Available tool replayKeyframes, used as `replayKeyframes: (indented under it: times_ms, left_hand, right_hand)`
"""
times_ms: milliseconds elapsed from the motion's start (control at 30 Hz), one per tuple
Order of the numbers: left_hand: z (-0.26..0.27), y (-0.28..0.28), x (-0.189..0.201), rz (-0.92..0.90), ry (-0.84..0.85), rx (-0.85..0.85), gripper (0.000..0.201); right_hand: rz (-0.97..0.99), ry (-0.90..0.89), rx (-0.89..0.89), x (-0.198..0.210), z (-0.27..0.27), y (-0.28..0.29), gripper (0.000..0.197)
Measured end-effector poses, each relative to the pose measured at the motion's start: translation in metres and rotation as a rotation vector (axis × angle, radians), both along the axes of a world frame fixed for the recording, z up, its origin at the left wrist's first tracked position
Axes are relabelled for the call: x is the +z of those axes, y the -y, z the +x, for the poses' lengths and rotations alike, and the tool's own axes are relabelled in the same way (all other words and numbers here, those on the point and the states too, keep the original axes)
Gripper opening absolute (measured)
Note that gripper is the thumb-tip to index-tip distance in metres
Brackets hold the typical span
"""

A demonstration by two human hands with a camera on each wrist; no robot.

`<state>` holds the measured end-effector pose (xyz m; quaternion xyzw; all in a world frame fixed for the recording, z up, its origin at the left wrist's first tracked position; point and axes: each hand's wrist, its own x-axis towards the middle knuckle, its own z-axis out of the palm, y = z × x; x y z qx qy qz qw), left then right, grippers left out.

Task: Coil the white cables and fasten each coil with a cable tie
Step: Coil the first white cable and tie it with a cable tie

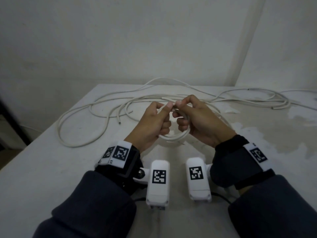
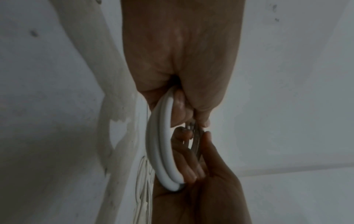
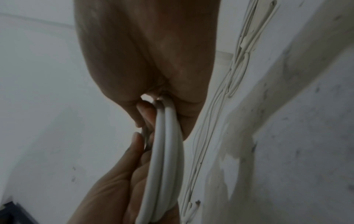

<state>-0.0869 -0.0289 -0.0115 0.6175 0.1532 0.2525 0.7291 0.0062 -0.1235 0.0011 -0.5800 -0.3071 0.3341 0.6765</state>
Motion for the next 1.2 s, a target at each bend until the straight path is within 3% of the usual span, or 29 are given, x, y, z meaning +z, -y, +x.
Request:
replayKeyframes:
  times_ms: [100,233,333,467,633,800,933,1067,1200]
  left_hand:
    - [0.000,-0.001,-0.001,0.013,0.000,-0.002,0.016]
    - [0.000,-0.004,0.000,-0.086,0.001,0.000,0.014]
    - [0.002,-0.005,-0.001,-0.144,0.020,0.008,0.011]
    - [0.003,-0.004,-0.003,-0.108,0.019,0.019,0.015]
    - [0.002,0.000,-0.001,-0.018,-0.018,0.051,0.020]
    - [0.003,-0.001,-0.003,-0.027,-0.023,0.094,0.021]
    - [0.004,-0.001,-0.004,-0.057,-0.016,0.108,0.030]
    - [0.004,-0.001,-0.005,-0.039,-0.023,0.067,0.034]
    - [0.003,0.000,-0.005,-0.066,-0.039,0.018,0.033]
  right_hand:
    - [-0.017,0.050,0.002,0.000,0.000,-0.001,0.008]
    - [-0.030,0.061,-0.005,0.000,-0.001,-0.003,0.018]
    - [0.000,-0.024,-0.006,0.002,-0.001,-0.004,0.021]
    - [0.061,-0.139,-0.024,0.000,0.001,-0.004,0.018]
    - [0.046,-0.090,-0.099,-0.002,0.000,-0.007,0.005]
    - [0.062,-0.227,-0.048,-0.007,0.002,-0.008,0.022]
    - [0.051,-0.201,-0.065,-0.009,0.001,-0.008,0.006]
    - [0.063,-0.182,-0.115,-0.011,0.004,-0.009,0.027]
    - [0.064,-0.171,-0.149,-0.014,0.004,-0.011,0.031]
